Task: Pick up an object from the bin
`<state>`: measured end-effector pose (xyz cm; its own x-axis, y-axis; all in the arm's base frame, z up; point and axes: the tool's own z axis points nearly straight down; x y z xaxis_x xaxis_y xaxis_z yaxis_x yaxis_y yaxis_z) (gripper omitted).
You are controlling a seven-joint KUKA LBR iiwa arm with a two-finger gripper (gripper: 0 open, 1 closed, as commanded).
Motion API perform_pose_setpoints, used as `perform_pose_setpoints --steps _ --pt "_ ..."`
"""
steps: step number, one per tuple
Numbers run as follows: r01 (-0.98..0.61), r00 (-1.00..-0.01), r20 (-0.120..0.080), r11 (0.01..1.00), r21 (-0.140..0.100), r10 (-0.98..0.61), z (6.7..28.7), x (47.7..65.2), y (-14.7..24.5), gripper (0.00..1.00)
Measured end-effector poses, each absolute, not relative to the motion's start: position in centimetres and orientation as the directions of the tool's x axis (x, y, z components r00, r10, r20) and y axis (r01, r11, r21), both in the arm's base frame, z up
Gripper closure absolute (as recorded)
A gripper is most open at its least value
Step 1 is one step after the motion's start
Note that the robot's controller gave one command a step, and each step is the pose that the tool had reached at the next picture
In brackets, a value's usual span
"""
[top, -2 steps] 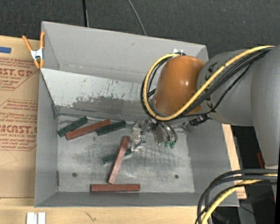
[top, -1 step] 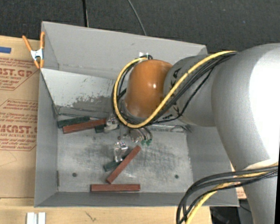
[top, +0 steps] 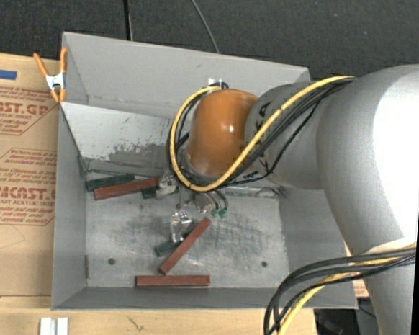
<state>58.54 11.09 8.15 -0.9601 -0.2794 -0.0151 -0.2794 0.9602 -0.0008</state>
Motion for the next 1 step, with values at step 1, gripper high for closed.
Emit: perform_pose_setpoints --steps 1 --pt "-0.347 -0.938 -0.024 0.938 0.004 -0.347 8.03 56.85 8.95 0.0"
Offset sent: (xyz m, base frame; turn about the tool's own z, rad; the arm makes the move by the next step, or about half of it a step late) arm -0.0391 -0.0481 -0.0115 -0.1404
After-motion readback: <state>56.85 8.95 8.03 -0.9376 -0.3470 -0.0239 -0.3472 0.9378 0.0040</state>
